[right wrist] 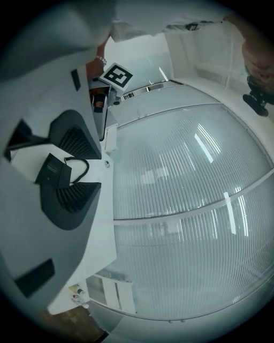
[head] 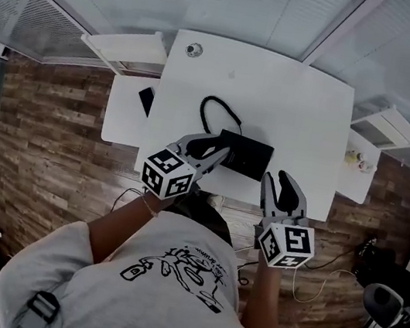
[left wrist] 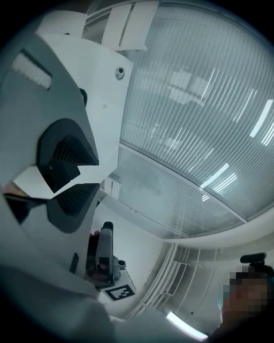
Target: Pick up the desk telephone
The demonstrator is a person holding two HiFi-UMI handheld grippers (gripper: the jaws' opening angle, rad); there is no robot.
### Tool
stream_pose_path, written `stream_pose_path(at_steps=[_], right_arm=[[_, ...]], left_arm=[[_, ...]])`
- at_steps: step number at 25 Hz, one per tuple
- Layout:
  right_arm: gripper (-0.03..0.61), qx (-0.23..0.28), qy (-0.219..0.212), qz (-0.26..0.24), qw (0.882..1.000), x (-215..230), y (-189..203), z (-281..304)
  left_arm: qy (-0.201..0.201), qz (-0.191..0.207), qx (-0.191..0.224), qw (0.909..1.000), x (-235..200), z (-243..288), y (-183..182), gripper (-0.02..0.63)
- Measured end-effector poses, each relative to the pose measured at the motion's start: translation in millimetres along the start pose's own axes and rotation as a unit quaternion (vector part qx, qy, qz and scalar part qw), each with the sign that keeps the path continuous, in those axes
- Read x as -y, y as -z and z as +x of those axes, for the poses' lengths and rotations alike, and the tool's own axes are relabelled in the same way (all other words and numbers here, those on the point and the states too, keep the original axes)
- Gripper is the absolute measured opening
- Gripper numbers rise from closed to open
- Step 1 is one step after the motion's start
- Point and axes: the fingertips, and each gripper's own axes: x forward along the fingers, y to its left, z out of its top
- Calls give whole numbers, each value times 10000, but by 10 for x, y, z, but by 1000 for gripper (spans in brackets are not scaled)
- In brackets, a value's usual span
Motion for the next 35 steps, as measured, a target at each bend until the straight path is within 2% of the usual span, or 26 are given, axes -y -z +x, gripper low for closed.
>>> stream_pose_path(at_steps=[4,10,20,26,30,35], right_arm=[[106,-141,79,217,9996,142,197,142],[112,-506,131,229,9984,309,537,387],[137,-1207,196,262,9922,520,1165,731],[152,-1511,264,434,9872,640,1449,855],[166,-1665,230,564,9842,669,1581,919],[170,-1810,179,740,9805,688,1712,972]], left_arm=[[50,-240,-242,9994,-144,132,264,107],[12,-612,-702,9957,-427,368,774,121],[-197,-950,-1384,9856,-879,609,1480,158],[-195,-1591,-1509,9755,-1065,718,1764,169],[-74,-1859,-1614,9692,-1082,786,1888,206],[41,-2117,-1587,9643,-1078,828,1941,213]])
